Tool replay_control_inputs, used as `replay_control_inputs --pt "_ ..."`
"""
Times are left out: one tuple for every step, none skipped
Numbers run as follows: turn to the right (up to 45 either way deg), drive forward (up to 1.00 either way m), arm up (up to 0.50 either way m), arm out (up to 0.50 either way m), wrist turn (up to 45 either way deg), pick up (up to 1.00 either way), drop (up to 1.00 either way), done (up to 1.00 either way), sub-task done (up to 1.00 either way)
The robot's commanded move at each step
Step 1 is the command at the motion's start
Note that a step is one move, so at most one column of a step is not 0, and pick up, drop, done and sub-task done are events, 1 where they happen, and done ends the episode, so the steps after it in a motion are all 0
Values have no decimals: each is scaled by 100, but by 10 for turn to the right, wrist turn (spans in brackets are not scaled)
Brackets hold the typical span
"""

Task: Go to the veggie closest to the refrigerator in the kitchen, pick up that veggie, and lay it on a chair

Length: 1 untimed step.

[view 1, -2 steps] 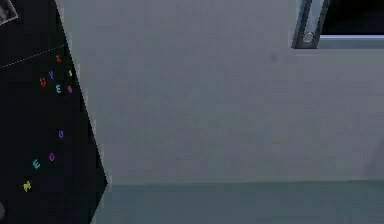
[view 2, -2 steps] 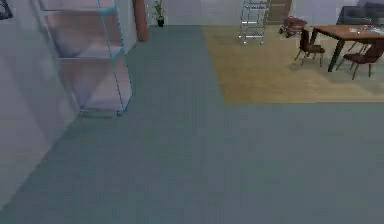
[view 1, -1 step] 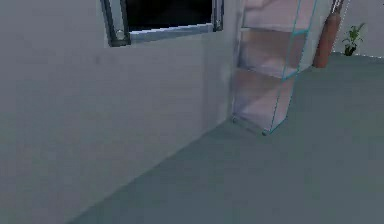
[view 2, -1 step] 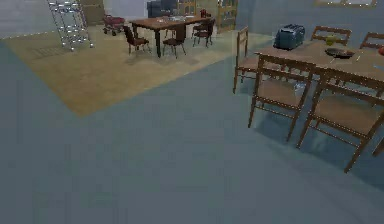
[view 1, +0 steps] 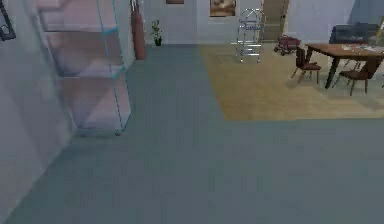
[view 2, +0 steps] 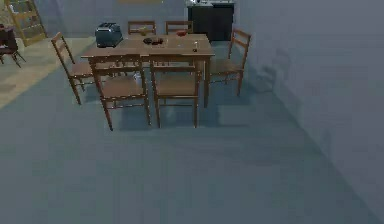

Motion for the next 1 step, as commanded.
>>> replay_control_inputs --pt "420 0 0 0 0 0 0 0 0"
